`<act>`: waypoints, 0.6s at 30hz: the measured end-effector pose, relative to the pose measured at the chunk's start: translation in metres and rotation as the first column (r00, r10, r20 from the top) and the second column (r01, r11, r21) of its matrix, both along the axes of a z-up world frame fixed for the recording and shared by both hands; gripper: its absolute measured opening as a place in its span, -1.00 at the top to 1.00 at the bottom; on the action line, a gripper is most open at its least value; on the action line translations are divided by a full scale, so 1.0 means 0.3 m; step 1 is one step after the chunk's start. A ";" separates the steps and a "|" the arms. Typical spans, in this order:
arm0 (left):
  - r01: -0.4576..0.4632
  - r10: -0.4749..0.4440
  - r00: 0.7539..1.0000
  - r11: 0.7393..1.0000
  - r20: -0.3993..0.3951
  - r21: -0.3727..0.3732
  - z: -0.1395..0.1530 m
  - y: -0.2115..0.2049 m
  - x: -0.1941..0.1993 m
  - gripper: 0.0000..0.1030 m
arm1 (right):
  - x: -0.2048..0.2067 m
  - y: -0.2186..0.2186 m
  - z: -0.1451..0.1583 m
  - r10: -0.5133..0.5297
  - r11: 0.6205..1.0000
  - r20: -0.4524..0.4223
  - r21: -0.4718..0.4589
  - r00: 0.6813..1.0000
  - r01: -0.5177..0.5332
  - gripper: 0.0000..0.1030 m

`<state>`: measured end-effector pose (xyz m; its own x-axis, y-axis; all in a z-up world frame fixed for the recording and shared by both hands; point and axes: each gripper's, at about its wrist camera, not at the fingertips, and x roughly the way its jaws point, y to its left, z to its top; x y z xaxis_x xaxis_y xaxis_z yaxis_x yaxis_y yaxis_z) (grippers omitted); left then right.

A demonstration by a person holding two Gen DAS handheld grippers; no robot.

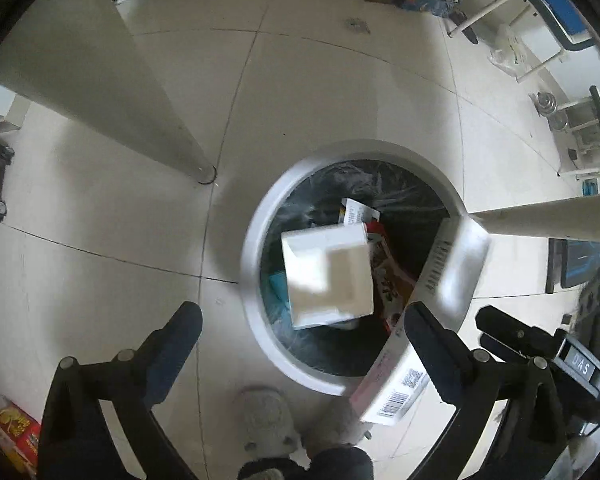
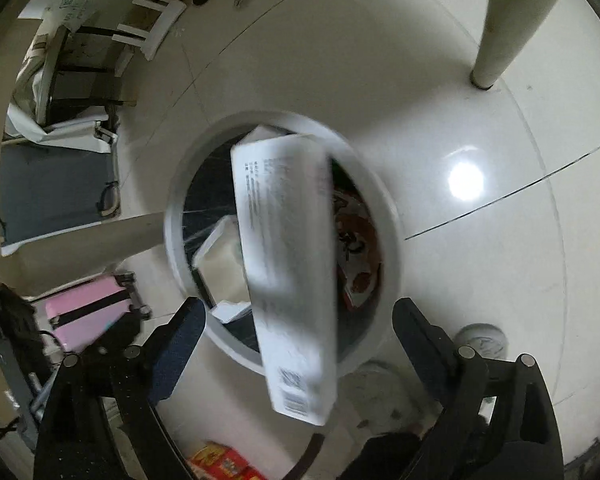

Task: Collect trash
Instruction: 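Open both tools over the bin, dropping both white boxes inside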

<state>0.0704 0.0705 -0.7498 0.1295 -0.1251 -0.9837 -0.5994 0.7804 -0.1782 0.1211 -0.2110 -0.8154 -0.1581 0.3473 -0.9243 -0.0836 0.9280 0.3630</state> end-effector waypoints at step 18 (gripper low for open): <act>0.037 -0.033 0.999 0.990 -0.038 0.133 0.319 -0.157 -0.205 -1.00 | -0.193 0.032 0.493 0.306 0.896 0.276 -0.407 0.911 -0.177 -0.98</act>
